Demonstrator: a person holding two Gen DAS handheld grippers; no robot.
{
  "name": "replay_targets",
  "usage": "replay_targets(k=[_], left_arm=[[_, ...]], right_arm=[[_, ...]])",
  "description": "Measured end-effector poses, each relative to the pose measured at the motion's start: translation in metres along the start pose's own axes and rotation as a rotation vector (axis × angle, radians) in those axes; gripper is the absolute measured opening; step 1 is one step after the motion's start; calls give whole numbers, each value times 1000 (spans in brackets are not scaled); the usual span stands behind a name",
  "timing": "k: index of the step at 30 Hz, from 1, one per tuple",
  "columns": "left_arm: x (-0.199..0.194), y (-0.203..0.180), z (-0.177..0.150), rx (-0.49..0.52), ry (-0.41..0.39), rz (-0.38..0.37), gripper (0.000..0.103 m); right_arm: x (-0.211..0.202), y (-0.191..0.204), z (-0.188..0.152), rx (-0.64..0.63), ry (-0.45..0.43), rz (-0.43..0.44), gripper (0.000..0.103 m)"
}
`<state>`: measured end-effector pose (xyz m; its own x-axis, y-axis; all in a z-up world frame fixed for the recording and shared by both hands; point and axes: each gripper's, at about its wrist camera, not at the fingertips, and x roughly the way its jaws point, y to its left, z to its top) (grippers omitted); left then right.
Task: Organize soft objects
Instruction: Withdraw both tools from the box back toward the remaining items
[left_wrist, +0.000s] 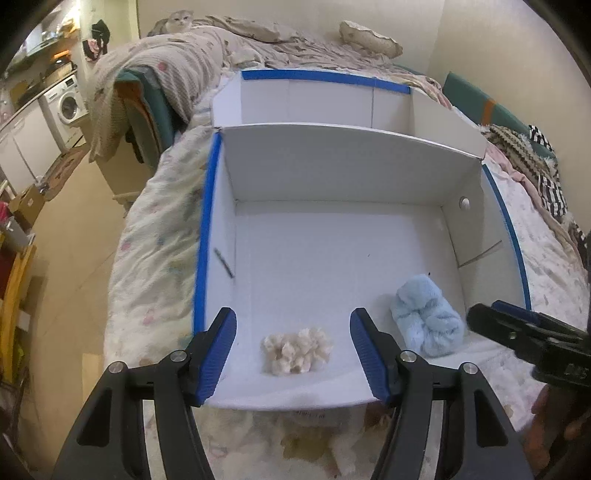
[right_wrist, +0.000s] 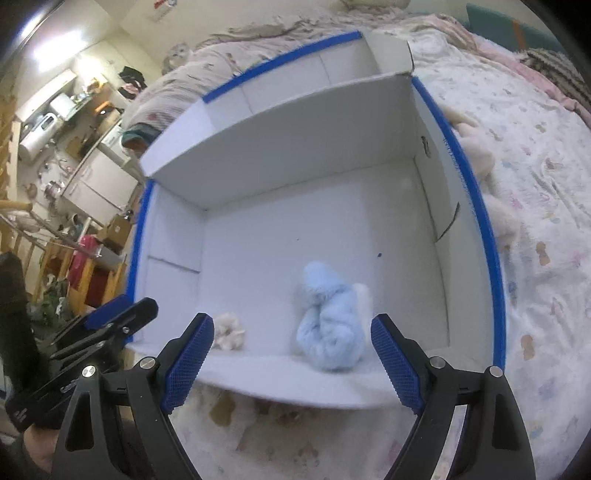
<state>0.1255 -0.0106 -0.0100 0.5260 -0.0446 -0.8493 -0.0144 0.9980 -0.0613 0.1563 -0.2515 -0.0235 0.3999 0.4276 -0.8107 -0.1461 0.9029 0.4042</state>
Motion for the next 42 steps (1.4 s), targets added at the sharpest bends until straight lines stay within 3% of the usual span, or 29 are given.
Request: replay_targets(k=[10, 21, 27, 35, 38, 42], left_arm=[[-22, 14, -40, -31, 5, 27, 62], [-33, 71, -77, -162, 31, 76, 62], [-19, 63, -82, -117, 66, 95, 62], [13, 27, -82, -60, 153, -9, 62], [27, 7, -91, 30, 215, 4, 62], [31, -13, -98, 115, 234, -39, 62]], right_arm=[[-24, 6, -39, -20, -27, 0, 92], [-38, -13, -71, 54, -35, -18, 92], [-28, -16, -76, 52, 3, -44, 92], [-18, -14, -73, 47, 18, -63, 92], [-17, -15, -74, 43, 23, -73, 92], [-14, -18, -74, 61, 37, -58, 92]])
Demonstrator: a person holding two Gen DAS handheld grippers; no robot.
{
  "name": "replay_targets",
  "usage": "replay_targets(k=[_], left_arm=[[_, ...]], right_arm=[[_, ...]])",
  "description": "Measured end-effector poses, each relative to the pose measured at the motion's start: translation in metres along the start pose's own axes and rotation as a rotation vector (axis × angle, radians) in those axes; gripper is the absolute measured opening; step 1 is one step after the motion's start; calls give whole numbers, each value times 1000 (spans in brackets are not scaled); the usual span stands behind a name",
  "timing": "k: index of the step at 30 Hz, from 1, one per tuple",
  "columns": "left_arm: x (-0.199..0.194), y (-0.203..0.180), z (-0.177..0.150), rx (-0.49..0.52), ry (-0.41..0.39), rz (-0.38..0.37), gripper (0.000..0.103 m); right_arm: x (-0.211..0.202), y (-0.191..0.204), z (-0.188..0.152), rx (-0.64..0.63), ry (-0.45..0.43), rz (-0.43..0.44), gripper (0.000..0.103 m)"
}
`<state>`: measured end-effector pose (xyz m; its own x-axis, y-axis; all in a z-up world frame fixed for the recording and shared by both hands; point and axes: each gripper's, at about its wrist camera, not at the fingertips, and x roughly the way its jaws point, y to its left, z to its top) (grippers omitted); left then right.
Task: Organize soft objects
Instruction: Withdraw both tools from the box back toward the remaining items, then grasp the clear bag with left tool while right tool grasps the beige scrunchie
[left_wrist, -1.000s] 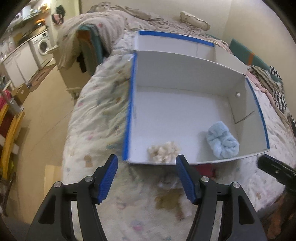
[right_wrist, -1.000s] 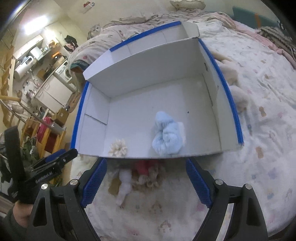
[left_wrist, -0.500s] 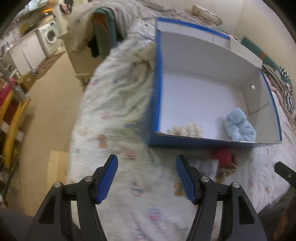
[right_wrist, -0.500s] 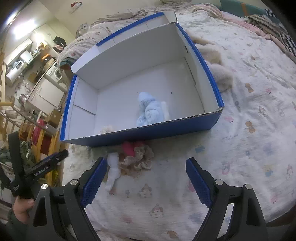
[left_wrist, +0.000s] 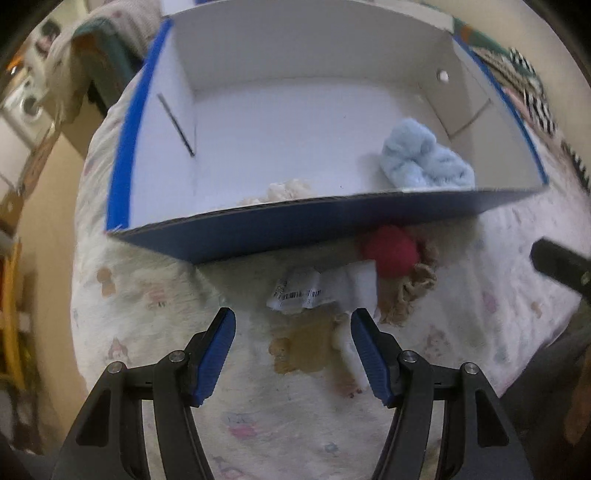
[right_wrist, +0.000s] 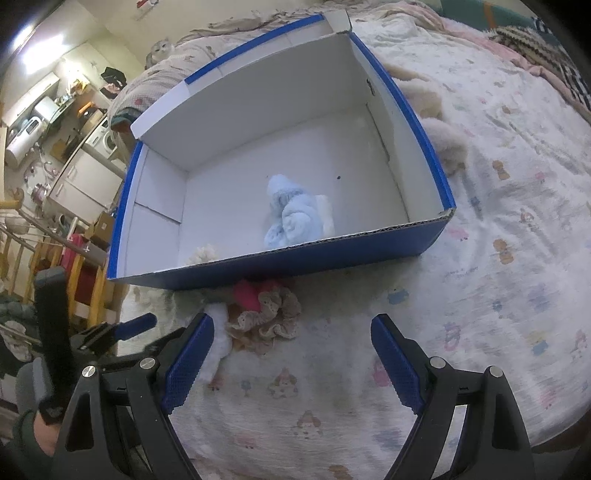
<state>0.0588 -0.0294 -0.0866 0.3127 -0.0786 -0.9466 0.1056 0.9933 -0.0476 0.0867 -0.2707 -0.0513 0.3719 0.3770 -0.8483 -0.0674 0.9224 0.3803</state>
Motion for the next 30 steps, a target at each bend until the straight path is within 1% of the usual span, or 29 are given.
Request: replay_targets(k=[2, 3, 6, 8, 9, 11, 14, 16, 18, 21, 26, 30], left_arm=[[6, -7, 0, 40, 6, 33, 62], [10, -9, 1, 44, 16, 41, 62], [25, -11, 5, 47, 59, 44, 61], [33, -10, 9, 51, 72, 49, 58], [36, -10, 11, 52, 72, 53, 53], [40, -7, 17, 42, 69, 54, 39], [46, -1, 25, 11, 82, 31, 28], [49, 3, 28, -11, 88, 11, 15], [48, 4, 31, -26, 83, -9, 13], [43, 2, 32, -16, 66, -11, 12], [26, 16, 32, -102, 33, -80, 11], [7, 29, 25, -160, -1, -102, 10]], right_arm=[[2, 2, 1, 0, 7, 10, 92], [4, 4, 1, -7, 11, 10, 92], [8, 8, 2, -30, 22, 0, 92], [12, 9, 3, -37, 32, -5, 92], [14, 9, 4, -38, 38, -8, 92], [18, 6, 4, -36, 51, -13, 92], [24, 3, 5, -23, 74, -13, 92], [28, 1, 4, -16, 90, -14, 92], [32, 0, 4, -10, 102, -12, 92], [34, 0, 5, -4, 112, -4, 92], [37, -3, 6, 25, 126, 18, 92], [42, -11, 7, 111, 148, 52, 92]])
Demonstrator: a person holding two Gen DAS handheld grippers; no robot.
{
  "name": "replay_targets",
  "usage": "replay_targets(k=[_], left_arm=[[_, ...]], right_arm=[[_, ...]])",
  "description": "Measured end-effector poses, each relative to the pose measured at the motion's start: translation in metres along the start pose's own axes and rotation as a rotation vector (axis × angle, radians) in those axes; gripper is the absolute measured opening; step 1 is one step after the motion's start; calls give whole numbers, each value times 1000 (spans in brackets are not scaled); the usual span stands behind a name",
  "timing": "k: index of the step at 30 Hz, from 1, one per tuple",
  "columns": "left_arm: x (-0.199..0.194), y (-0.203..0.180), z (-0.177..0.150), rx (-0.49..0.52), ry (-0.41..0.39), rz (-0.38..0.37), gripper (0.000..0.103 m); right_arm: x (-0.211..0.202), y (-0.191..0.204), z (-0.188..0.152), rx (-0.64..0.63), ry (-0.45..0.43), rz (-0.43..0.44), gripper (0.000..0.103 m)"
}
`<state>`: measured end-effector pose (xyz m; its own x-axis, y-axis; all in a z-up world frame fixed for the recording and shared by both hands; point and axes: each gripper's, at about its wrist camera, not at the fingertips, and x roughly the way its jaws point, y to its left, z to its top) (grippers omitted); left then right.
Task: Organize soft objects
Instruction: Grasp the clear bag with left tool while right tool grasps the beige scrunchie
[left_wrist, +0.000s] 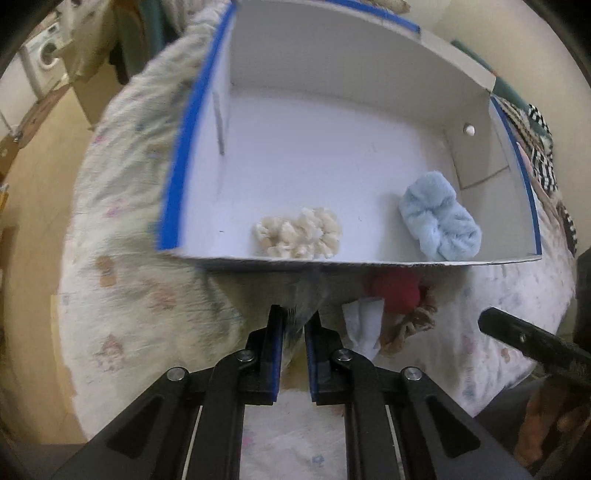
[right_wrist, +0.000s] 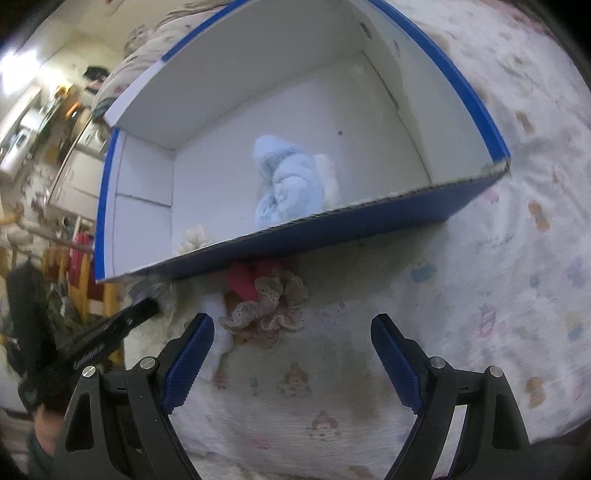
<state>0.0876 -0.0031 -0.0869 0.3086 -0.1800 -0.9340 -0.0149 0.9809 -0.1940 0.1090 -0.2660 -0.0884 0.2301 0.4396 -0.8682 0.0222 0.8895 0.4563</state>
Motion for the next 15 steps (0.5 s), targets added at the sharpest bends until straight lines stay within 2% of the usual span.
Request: replay_targets(k=[6, 9, 14, 15], left_arm=[[-23, 14, -7, -22, -42, 27, 10], [-26, 16, -13, -22, -34, 20, 10], [-34, 17, -21, -12, -51, 20, 10], [-36, 17, -21, -11, -55, 24, 10]], right_arm=[[21, 4, 0, 55, 58, 40, 92], [33, 16, 1, 20, 77, 28, 82], [50, 35, 2, -40, 90, 6, 82], [53, 36, 1, -48, 95, -2, 78]])
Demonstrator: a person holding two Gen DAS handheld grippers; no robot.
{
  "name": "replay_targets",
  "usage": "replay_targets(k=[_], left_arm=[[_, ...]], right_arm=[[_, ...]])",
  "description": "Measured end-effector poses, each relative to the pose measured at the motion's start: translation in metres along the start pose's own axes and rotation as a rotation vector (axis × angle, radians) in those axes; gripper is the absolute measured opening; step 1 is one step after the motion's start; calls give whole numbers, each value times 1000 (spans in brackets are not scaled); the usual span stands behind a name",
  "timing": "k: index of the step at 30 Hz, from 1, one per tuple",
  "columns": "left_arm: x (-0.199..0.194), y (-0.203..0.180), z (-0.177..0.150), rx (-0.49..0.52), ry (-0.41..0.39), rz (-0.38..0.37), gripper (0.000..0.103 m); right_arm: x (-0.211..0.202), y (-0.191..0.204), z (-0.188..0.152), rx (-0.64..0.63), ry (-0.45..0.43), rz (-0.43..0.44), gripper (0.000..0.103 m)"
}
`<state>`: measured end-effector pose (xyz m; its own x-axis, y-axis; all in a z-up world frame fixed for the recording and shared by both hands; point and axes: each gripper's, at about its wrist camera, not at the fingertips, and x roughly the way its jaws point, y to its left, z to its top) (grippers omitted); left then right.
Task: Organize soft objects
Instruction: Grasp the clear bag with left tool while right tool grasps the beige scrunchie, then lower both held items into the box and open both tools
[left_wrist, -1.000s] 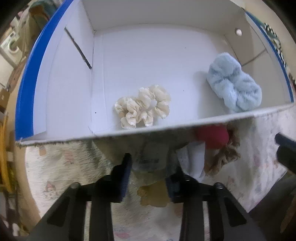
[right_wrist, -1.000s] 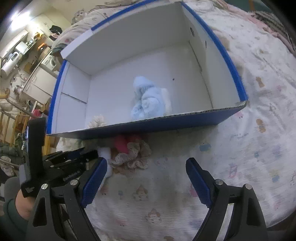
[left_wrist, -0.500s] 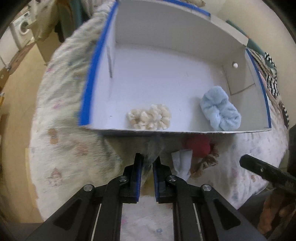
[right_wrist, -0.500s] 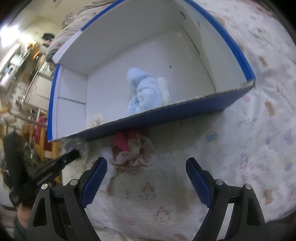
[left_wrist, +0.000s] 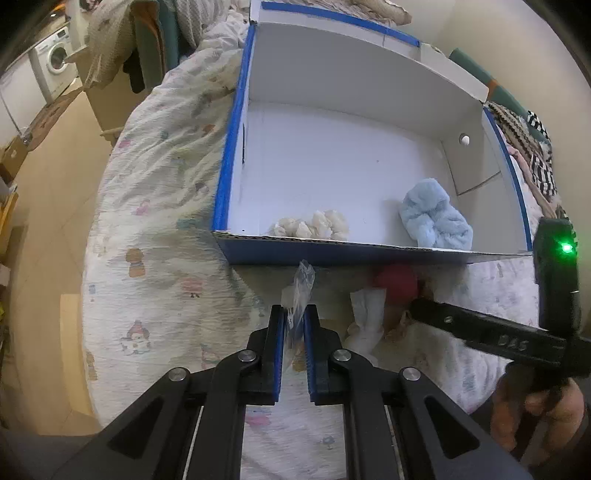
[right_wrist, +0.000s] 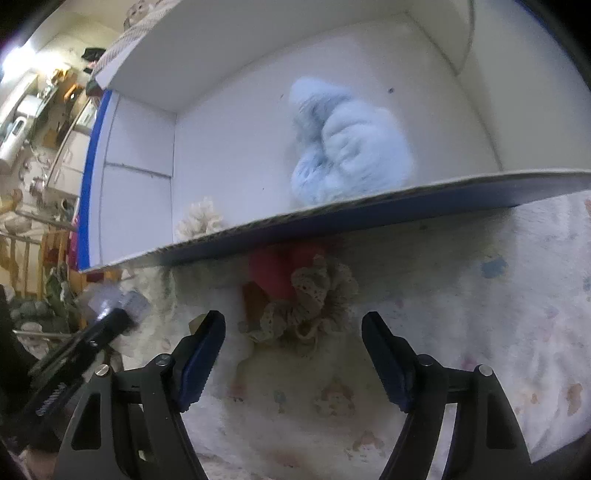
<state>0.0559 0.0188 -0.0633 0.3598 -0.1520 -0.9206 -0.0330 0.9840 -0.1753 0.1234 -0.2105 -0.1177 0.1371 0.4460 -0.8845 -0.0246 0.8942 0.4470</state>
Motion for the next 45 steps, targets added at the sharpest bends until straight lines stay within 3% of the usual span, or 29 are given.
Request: replay_targets(k=[3, 5, 6, 9, 22, 30, 36, 45], left_arm=[[-3, 2, -1, -5, -6, 5, 10], [-3, 3, -2, -11, -6, 12, 10], [-3, 4, -2, -11, -5, 15, 10], [-1, 3, -2, -4, -4, 25, 10], [5, 1, -8, 13, -9, 85, 10], [-39, -6, -12, 19, -82, 44, 10], [-66, -13, -2, 15, -137, 7, 9], [-86, -26, 51, 17, -225, 3, 9]], right_arm=[[6, 3, 1, -26, -9, -52, 65], [5, 2, 0, -39, -19, -58, 47], [5, 2, -1, -48, -15, -56, 31], [-2, 2, -7, -74, -20, -57, 15], [-38, 6, -43, -181, -78, -38, 14], [-88, 20, -55, -232, -191, 10, 14], [-121, 31, -41, -242, -270, 56, 14], [-143, 58, 7, -279, -331, 93, 14]])
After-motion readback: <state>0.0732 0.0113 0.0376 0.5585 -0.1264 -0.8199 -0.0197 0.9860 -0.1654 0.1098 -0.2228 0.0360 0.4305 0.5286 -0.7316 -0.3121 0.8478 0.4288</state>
